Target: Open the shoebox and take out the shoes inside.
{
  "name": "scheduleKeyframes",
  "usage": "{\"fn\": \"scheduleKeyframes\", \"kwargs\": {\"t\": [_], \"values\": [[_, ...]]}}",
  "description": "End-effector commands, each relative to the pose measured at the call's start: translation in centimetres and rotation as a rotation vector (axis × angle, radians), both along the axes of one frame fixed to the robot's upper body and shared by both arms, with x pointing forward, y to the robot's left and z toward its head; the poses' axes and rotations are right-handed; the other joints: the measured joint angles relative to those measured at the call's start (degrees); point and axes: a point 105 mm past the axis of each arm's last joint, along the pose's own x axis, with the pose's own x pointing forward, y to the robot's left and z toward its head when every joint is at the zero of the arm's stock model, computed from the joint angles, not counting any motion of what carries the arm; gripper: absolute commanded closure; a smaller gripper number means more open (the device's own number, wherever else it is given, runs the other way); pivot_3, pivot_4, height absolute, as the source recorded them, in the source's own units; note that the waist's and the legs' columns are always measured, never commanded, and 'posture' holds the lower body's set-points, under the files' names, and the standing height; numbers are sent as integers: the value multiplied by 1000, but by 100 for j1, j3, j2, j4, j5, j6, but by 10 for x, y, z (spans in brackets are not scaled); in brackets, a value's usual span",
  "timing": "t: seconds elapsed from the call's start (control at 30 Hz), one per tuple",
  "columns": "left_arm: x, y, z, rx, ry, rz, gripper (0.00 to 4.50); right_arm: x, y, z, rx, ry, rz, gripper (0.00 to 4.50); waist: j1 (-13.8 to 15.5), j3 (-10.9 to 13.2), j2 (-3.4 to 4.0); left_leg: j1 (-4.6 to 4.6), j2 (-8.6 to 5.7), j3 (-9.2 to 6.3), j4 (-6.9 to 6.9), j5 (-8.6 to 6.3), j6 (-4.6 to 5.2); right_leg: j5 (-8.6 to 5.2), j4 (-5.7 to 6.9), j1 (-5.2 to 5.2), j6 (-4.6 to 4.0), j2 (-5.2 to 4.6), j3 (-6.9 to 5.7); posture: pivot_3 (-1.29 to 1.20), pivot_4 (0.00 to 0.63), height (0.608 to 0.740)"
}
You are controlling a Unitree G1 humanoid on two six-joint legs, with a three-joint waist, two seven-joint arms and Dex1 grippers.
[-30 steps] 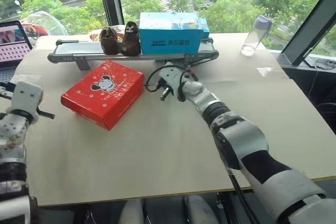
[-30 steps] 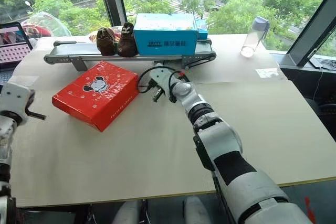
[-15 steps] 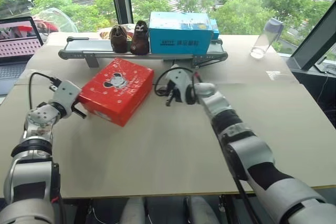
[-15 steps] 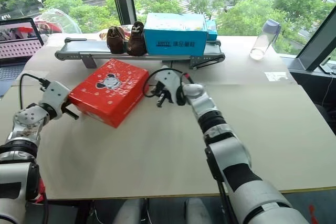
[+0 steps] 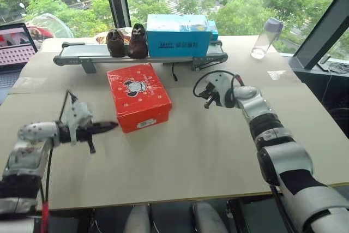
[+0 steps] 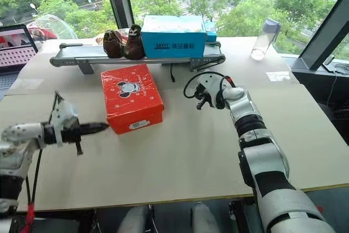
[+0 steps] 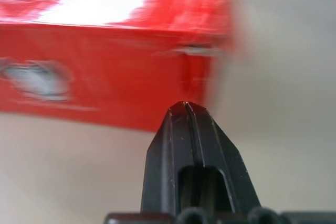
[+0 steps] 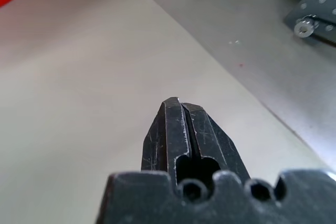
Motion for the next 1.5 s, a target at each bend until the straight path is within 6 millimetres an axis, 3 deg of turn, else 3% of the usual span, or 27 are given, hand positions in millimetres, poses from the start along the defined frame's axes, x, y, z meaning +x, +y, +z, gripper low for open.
{"fn": "scheduleKeyframes", "kwargs": {"t": [0.03,0.1,0.3,0.4,0.5,0.67,0.77,0.93,1.13,1.27,1.33,1.5], "values": [[30,28,13,31,-127,268,4500,4,30,16,74,-61,33,4451,-21,0,-1,1,-2,-1,3,2,1,4,0,0,3,1,7,0,150,740],[35,25,13,36,-144,273,4500,2,41,11,70,-54,51,4451,-26,-1,-1,0,-4,1,1,2,1,12,0,-4,-7,2,12,0,150,740],[49,-16,1,-55,-159,216,4500,2,74,12,162,-86,37,4451,42,0,-1,-57,-9,-1,-16,-1,-3,24,-1,-50,-26,-3,9,0,150,740],[44,-54,-22,-39,-115,96,4500,-5,92,4,201,-61,72,4451,61,-1,-1,-65,-14,-1,-8,-3,-6,27,-7,-47,-21,-7,7,0,150,740],[39,-80,-29,-66,-94,25,4500,-13,104,-5,205,-31,125,4451,94,-1,-1,-57,-14,-1,-1,-2,-7,27,-4,-39,-20,-7,6,0,150,740],[26,-110,-30,-127,-74,-45,4500,-34,124,-23,203,49,281,4451,121,-4,0,-45,-13,-2,3,0,-10,28,-3,-25,-18,-6,6,0,150,740],[12,-121,-30,-158,-53,-64,4500,-50,127,-32,192,81,404,4451,124,-6,0,-44,-13,-3,-3,-1,-11,28,-5,-25,-18,-6,6,0,150,740],[-25,-139,-26,-239,-6,-94,4500,-85,96,-28,193,126,468,4451,182,-11,2,-50,-14,-6,0,-3,-13,26,-6,-22,-14,-9,5,0,150,740],[-55,-158,-23,-282,38,-136,4500,-130,35,-30,151,218,280,4451,272,-12,2,-47,-12,-6,16,-4,-17,23,-3,-24,-17,-6,5,0,150,740],[-60,-166,-23,-285,54,-156,4500,-134,10,-20,177,246,155,4451,302,-13,2,-44,-12,-2,29,-23,-48,18,-9,-17,-18,-10,4,0,150,740],[-58,-160,-27,-266,66,-137,4500,-131,-6,-19,167,261,105,4451,282,-13,2,-42,-12,-2,31,-22,-47,18,-9,-21,-17,-9,5,0,150,740],[-51,-119,-39,-173,90,-28,4500,-122,-52,-36,66,292,-5,4451,293,-12,1,-41,-12,-3,30,-3,-17,17,-13,-18,-18,-8,5,0,150,740]]}}
